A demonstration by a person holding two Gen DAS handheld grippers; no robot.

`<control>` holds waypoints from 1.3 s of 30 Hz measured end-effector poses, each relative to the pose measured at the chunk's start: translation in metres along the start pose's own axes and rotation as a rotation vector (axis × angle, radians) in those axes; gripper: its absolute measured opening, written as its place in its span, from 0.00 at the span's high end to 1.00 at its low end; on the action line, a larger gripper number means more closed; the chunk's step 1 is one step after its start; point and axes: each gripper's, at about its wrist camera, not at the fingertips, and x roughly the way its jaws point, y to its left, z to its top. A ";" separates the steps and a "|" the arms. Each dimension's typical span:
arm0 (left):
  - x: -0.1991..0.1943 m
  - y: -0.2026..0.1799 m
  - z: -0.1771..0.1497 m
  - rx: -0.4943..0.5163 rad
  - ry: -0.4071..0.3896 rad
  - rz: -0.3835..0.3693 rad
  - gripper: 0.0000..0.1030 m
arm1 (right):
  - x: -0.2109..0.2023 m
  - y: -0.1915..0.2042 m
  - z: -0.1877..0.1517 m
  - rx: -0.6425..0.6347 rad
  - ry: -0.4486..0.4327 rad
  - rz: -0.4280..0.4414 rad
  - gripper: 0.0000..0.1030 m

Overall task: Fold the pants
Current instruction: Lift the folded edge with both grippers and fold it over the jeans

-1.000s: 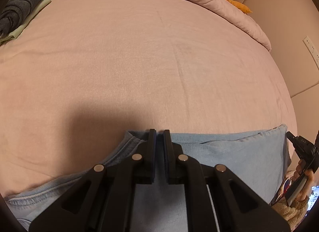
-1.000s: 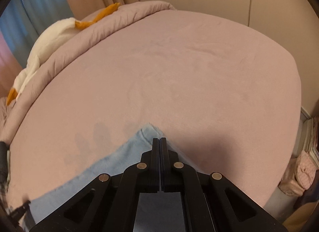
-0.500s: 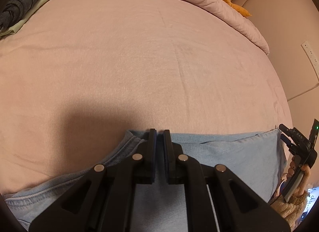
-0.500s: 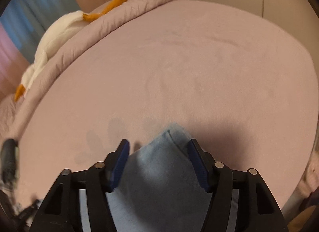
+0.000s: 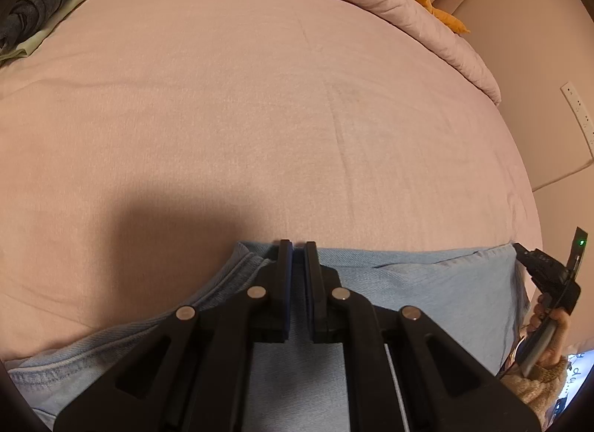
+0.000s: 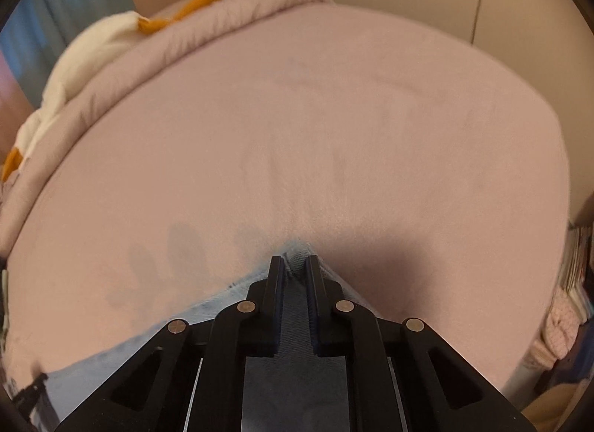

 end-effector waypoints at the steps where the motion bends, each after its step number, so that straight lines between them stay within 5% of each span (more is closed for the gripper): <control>1: -0.001 0.000 0.000 0.001 -0.001 0.000 0.93 | -0.001 0.002 -0.001 -0.007 -0.010 -0.009 0.90; 5: -0.020 -0.006 0.001 0.050 -0.016 0.030 0.94 | -0.006 0.001 0.003 0.004 0.004 -0.018 0.90; 8: -0.064 -0.019 -0.011 0.147 -0.111 0.053 0.94 | -0.034 -0.014 0.000 0.047 -0.011 0.077 0.85; 10: -0.093 -0.021 -0.029 0.181 -0.128 0.023 0.87 | -0.057 -0.027 -0.004 0.063 -0.060 0.107 0.64; 12: -0.106 -0.015 -0.046 0.162 -0.097 -0.014 0.76 | -0.079 -0.046 -0.013 0.077 -0.093 0.081 0.52; 17: -0.115 0.018 -0.096 0.038 0.003 -0.057 0.78 | -0.081 -0.084 -0.040 0.151 -0.017 0.067 0.52; 19: -0.116 0.028 -0.112 -0.010 0.022 -0.032 0.78 | -0.074 -0.091 -0.051 0.174 0.018 0.082 0.55; 22: -0.114 0.031 -0.131 -0.021 0.060 -0.041 0.78 | -0.065 -0.087 -0.058 0.143 0.047 0.053 0.81; 24: -0.113 0.033 -0.138 -0.021 0.073 -0.023 0.78 | -0.068 -0.082 -0.057 0.110 0.016 -0.010 0.88; 28: -0.104 0.045 -0.144 -0.053 0.090 0.034 0.77 | -0.088 -0.076 -0.054 0.124 -0.052 -0.013 0.91; 30: -0.097 0.056 -0.143 -0.104 0.091 0.047 0.94 | -0.087 -0.069 -0.054 0.078 -0.044 -0.076 0.92; 34: -0.101 0.070 -0.145 -0.176 0.101 0.007 0.95 | -0.060 -0.075 -0.062 0.079 0.035 -0.121 0.92; 39: -0.102 0.070 -0.145 -0.170 0.101 0.013 0.95 | -0.059 -0.093 -0.065 0.104 0.041 -0.078 0.92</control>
